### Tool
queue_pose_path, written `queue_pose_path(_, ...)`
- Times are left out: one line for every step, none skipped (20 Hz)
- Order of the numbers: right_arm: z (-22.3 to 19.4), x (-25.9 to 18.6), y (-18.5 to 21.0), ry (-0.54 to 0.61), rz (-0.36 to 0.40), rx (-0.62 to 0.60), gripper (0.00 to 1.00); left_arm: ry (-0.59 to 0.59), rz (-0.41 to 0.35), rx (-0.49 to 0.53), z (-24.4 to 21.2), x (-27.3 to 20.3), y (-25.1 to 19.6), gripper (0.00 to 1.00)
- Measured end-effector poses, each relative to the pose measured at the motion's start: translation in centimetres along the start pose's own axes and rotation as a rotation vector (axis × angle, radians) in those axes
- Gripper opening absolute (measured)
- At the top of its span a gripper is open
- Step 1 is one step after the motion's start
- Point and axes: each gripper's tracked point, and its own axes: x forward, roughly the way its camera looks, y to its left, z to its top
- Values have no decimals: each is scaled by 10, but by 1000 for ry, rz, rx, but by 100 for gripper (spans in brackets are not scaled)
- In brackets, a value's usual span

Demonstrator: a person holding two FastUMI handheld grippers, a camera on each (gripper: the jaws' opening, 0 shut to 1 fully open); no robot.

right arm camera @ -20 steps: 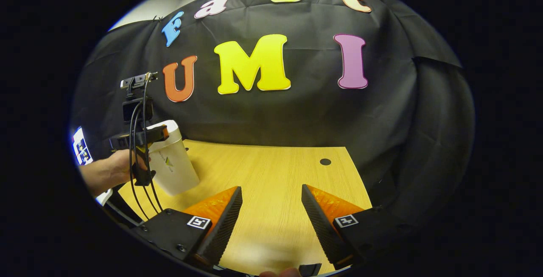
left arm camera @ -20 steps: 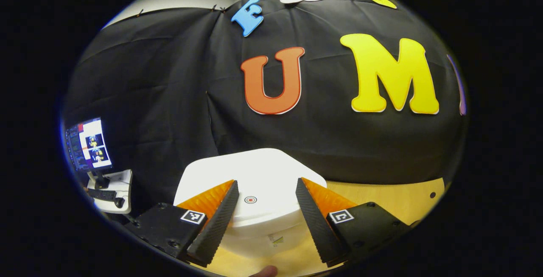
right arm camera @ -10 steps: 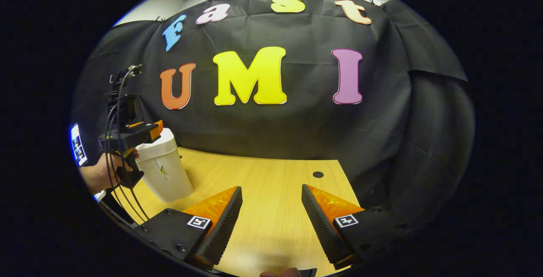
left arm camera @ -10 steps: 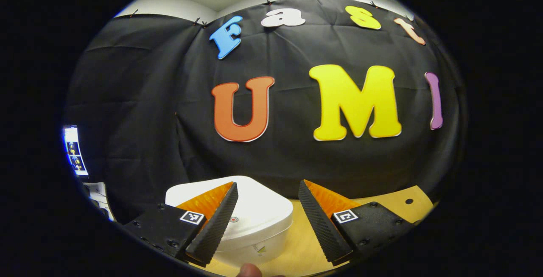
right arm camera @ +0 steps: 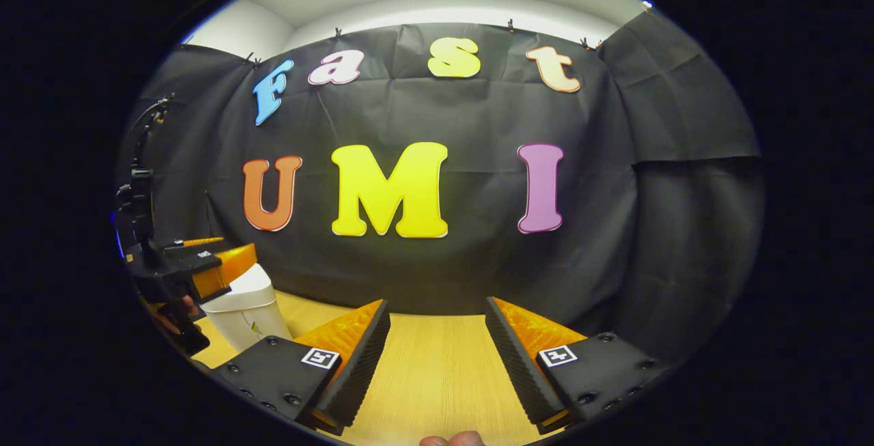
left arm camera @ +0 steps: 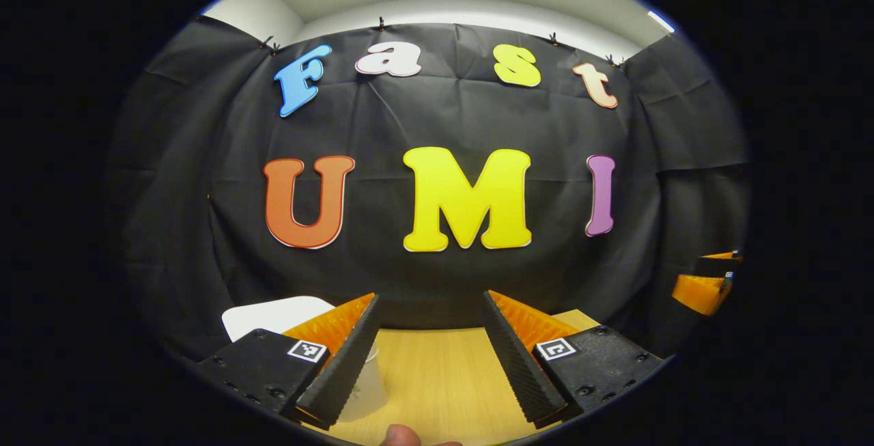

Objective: Press the lid of the desktop garbage bin to open it, pick up the crumpled paper on the desktop and throw it into the bin, then pick up the pop can on the desktop and drop it into the bin, and finally close the garbage bin lid.

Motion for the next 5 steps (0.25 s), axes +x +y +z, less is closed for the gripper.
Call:
queue_pose_path(3, -1, 3, -10, -3, 0, 90, -8, -17, -7, 2, -7, -7, 95)
queue_pose_path(4, -1, 5, -18, -5, 1, 90, -13, -25, -5, 5, -13, -11, 95)
queue_pose_path(5, -2, 7, -24, -8, 2, 90, -18, -32, 2, 6, -18, -15, 95)
queue_pose_path(4, -3, 8, -28, -10, 3, 90, -20, -42, 10, 5, -21, -18, 95)
queue_pose_path(4, -5, 10, -30, -11, 3, 90, -22, -42, 21, 4, -24, -19, 95)
